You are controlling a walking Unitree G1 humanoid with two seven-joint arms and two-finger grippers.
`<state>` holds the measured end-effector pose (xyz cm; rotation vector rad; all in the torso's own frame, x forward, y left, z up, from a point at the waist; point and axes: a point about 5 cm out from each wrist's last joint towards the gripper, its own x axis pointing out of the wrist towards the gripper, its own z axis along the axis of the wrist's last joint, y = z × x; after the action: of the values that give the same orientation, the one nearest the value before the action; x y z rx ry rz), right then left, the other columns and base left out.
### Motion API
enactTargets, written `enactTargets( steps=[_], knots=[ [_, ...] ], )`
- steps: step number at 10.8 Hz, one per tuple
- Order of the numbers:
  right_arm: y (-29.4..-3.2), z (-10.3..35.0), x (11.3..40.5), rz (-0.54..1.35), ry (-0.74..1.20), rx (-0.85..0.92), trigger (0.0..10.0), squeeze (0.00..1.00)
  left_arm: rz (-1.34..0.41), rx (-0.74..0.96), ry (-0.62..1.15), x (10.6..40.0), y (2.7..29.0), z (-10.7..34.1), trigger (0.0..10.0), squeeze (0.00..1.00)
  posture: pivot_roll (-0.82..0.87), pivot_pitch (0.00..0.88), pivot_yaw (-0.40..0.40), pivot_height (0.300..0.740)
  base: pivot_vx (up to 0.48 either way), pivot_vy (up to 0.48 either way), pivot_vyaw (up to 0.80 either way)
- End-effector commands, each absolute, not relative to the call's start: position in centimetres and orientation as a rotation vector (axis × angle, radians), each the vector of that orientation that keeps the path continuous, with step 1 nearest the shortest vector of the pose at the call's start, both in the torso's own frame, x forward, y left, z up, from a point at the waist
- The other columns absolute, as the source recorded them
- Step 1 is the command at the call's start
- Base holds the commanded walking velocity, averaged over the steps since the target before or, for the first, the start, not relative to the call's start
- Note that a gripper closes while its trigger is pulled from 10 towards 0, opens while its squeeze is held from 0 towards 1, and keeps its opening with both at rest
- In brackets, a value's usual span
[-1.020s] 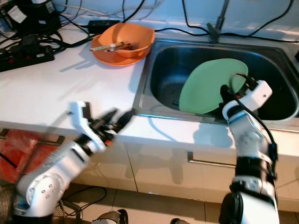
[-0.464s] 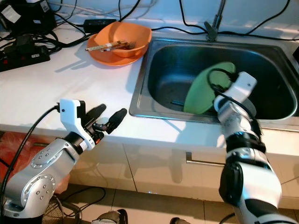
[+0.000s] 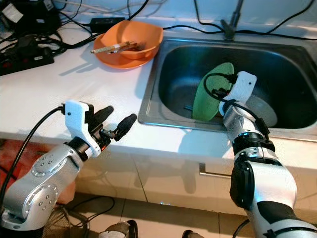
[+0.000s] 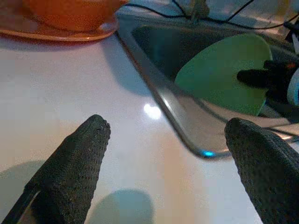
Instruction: Kitchen organization
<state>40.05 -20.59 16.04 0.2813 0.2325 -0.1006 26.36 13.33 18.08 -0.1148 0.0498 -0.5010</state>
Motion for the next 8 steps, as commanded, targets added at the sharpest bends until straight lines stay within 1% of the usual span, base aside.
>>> enactTargets(
  steps=[1, 2, 3, 4, 8],
  knots=[
    [-19.27, 11.17, 38.35, -0.078, 0.415, 0.264, 0.0, 0.00, -0.521, -0.091, 0.050, 26.25, 13.16, 18.27, 10.0, 0.00, 0.34, 0.168, 0.075, 0.740, 0.000, 0.000, 0.00],
    [-19.03, 10.84, 38.22, -0.061, 0.430, 0.232, 0.0, 0.00, -0.524, -0.082, 0.042, 26.33, 13.12, 18.43, 10.0, 0.00, 0.34, 0.167, 0.072, 0.740, 0.000, 0.000, 0.00],
    [-18.85, 10.94, 38.30, -0.045, 0.423, 0.205, 2.1, 0.00, -0.525, -0.083, 0.026, 26.38, 13.08, 18.70, 10.0, 0.00, 0.34, 0.164, 0.065, 0.740, 0.000, 0.000, 0.00],
    [-18.76, 11.36, 38.52, -0.046, 0.403, 0.171, 10.0, 1.00, -0.527, -0.090, 0.014, 26.36, 13.06, 18.84, 10.0, 0.00, 0.34, 0.164, 0.063, 0.740, 0.000, 0.000, 0.00],
    [-19.12, 10.98, 38.30, -0.068, 0.405, 0.155, 10.0, 1.00, -0.538, -0.082, 0.020, 26.28, 12.91, 18.60, 10.0, 0.00, 0.34, 0.163, 0.068, 0.740, 0.000, 0.000, 0.00]
  ],
)
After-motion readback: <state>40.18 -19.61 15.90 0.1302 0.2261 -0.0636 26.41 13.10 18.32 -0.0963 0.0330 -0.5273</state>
